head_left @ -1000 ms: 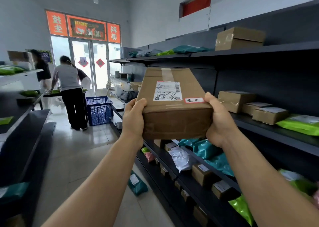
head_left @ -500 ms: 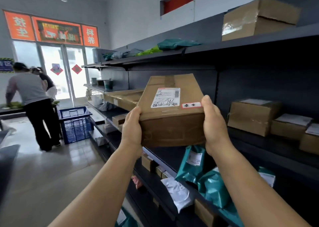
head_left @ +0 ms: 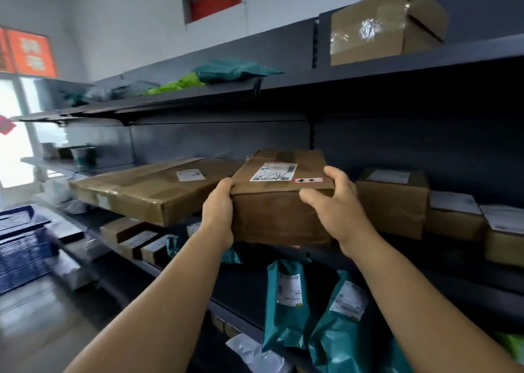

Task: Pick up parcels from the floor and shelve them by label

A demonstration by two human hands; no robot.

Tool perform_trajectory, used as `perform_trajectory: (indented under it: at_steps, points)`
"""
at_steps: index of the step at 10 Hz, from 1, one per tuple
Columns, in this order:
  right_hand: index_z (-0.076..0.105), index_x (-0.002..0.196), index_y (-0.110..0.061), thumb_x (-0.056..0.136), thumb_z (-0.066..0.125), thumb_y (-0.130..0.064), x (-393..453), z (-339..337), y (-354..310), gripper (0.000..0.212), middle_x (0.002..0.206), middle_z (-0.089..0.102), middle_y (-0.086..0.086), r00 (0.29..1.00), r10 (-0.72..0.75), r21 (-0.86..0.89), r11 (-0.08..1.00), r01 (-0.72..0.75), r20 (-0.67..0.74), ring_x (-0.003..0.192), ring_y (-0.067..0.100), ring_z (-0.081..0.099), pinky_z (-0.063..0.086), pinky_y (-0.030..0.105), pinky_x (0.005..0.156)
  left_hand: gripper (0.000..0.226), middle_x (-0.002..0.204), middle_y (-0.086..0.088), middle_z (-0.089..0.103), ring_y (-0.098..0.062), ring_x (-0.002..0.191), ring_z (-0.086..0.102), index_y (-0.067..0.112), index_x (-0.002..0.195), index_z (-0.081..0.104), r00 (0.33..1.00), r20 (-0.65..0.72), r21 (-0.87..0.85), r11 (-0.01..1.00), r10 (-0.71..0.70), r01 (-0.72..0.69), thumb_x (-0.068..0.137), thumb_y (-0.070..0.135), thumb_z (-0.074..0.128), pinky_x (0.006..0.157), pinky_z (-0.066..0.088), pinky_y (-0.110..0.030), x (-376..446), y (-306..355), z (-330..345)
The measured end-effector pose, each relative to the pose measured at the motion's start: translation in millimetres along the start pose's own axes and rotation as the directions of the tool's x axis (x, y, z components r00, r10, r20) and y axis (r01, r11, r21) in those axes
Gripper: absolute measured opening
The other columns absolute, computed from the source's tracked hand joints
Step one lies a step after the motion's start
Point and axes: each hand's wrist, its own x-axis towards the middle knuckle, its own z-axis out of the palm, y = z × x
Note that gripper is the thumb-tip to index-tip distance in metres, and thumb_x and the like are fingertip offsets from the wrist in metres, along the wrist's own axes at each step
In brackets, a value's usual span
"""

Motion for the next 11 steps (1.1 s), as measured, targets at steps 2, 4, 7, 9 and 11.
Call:
perform_trajectory:
  at_steps: [2, 4, 7, 9, 11]
  points:
    - [0.047, 0.136, -0.025, 0.086, 0.063, -0.026, 29, 8, 11, 0.052, 0.129, 0.054, 0.007, 0.987, 0.019, -0.287, 0.956, -0.064, -0.160, 0.100, 0.024, 0.059, 0.051, 0.037, 0.084, 0.026, 0.109, -0.012, 0.072, -0.033, 0.096, 0.069, 0.028, 0.089, 0.063, 0.979, 0.204, 0.069, 0.998, -0.015, 0.001, 0.089, 0.053, 0.056, 0.089, 0.059, -0.048, 63, -2, 24]
    - [0.051, 0.133, -0.023, 0.092, 0.058, -0.026, 42, 22, 17, 0.042, 0.118, 0.064, 0.008, 0.958, 0.005, -0.525, 0.836, -0.162, -0.286, 0.097, 0.025, 0.062, 0.040, 0.025, 0.072, 0.040, 0.118, -0.012, 0.067, -0.035, 0.106, 0.067, 0.029, 0.120, 0.061, 0.942, 0.329, 0.111, 0.993, -0.070, 0.035, 0.091, 0.054, 0.053, 0.092, 0.058, -0.054, 105, -16, 40]
    - [0.055, 0.129, -0.022, 0.091, 0.059, -0.033, 49, 43, 11, 0.039, 0.127, 0.060, 0.003, 0.959, 0.014, -0.702, 0.678, -0.217, -0.282, 0.107, 0.022, 0.058, 0.049, 0.034, 0.085, 0.062, 0.136, -0.011, 0.059, -0.034, 0.122, 0.058, 0.021, 0.146, 0.053, 0.939, 0.343, 0.215, 0.973, 0.004, -0.083, 0.102, 0.061, 0.034, 0.109, 0.048, -0.053, 135, -19, 36]
    - [0.037, 0.144, -0.023, 0.094, 0.055, -0.036, 39, 37, 7, 0.055, 0.147, 0.044, 0.006, 0.961, 0.065, -0.697, 0.675, -0.241, -0.270, 0.127, 0.027, 0.047, 0.042, 0.036, 0.096, 0.068, 0.153, -0.009, 0.051, -0.032, 0.136, 0.051, 0.021, 0.156, 0.040, 0.935, 0.340, 0.262, 0.944, 0.105, -0.201, 0.101, 0.061, 0.035, 0.113, 0.044, -0.046, 111, -11, 32]
    - [0.020, 0.151, -0.021, 0.094, 0.046, -0.050, -4, 23, -6, 0.069, 0.157, 0.029, 0.006, 0.924, 0.036, -0.507, 0.828, -0.240, -0.380, 0.139, 0.028, 0.032, 0.032, 0.041, 0.108, 0.072, 0.165, -0.008, 0.033, -0.029, 0.148, 0.039, 0.013, 0.158, 0.035, 0.903, 0.290, 0.286, 0.872, 0.316, -0.397, 0.100, 0.055, 0.047, 0.121, 0.034, -0.048, 55, -14, 29]
